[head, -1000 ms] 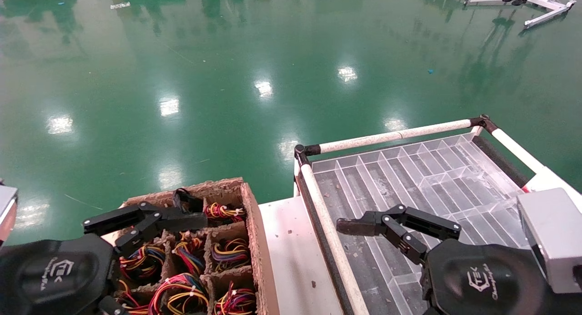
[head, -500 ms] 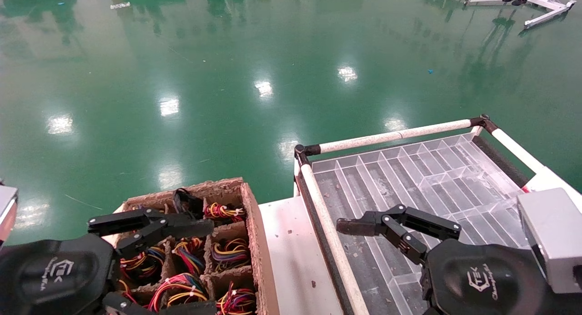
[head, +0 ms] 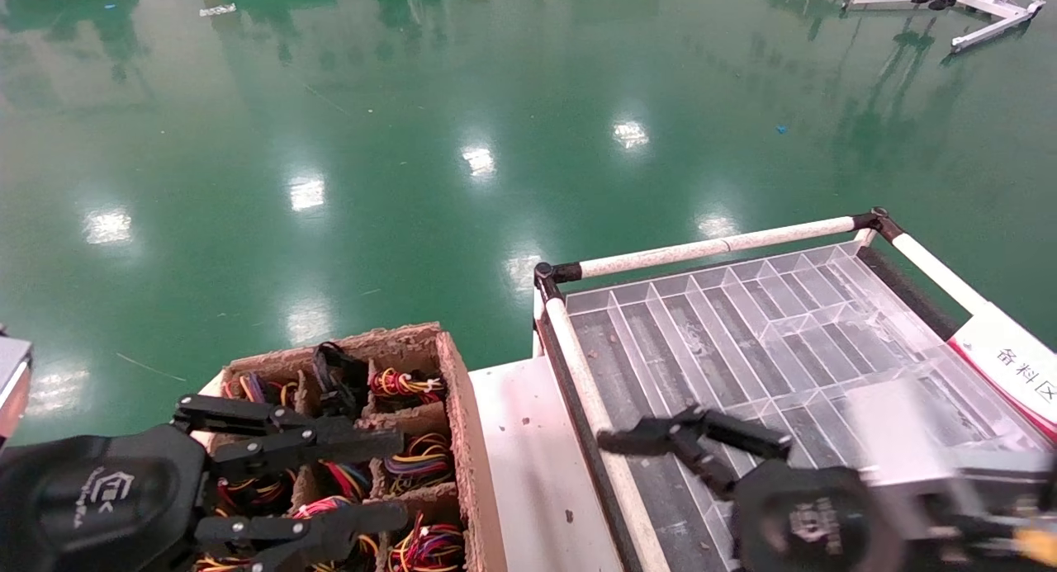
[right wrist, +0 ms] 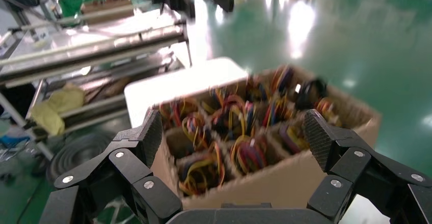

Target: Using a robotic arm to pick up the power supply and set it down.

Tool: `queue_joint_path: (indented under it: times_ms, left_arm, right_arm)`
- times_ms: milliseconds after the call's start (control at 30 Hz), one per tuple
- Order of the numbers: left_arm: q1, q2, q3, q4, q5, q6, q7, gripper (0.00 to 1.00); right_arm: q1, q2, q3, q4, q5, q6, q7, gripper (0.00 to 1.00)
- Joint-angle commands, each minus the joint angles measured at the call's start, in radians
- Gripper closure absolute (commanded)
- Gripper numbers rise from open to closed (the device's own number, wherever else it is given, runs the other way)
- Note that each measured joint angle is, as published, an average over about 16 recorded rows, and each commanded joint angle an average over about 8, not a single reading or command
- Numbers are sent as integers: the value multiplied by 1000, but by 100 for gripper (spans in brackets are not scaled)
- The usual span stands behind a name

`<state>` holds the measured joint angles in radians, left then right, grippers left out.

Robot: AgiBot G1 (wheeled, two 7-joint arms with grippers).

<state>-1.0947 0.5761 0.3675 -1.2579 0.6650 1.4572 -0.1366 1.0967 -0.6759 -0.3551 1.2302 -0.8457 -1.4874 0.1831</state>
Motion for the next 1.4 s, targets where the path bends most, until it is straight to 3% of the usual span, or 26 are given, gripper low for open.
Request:
queue_joint_path:
  times_ms: [33,333,567,633,833,900,1333,1400]
  left_arm:
    - [0,0,0,0,0,0,0,100]
    - [0,0,0,0,0,0,0,100]
    - [0,0,0,0,0,0,0,100]
    - [0,0,0,0,0,0,0,100]
    - [0,0,0,0,0,0,0,100]
    - [0,0,0,0,0,0,0,100]
    - [0,0,0,0,0,0,0,100]
    - [0,0,0,0,0,0,0,94]
  right_arm:
    - [7,-16,-20,-18,-35,2,-4,0]
    - [94,-151,-131,-36,-195,19,40,0]
    - [106,-243,-203,35,-328,123,134,1]
    - [109,-264,-225,62,-370,150,166,15]
    - [135,-320,-287,107,-487,190,248,89]
    - [144,-337,-304,111,-517,195,271,100]
    - [188,-388,-371,118,-638,195,378,100]
    - [191,-389,-375,119,-647,195,390,100]
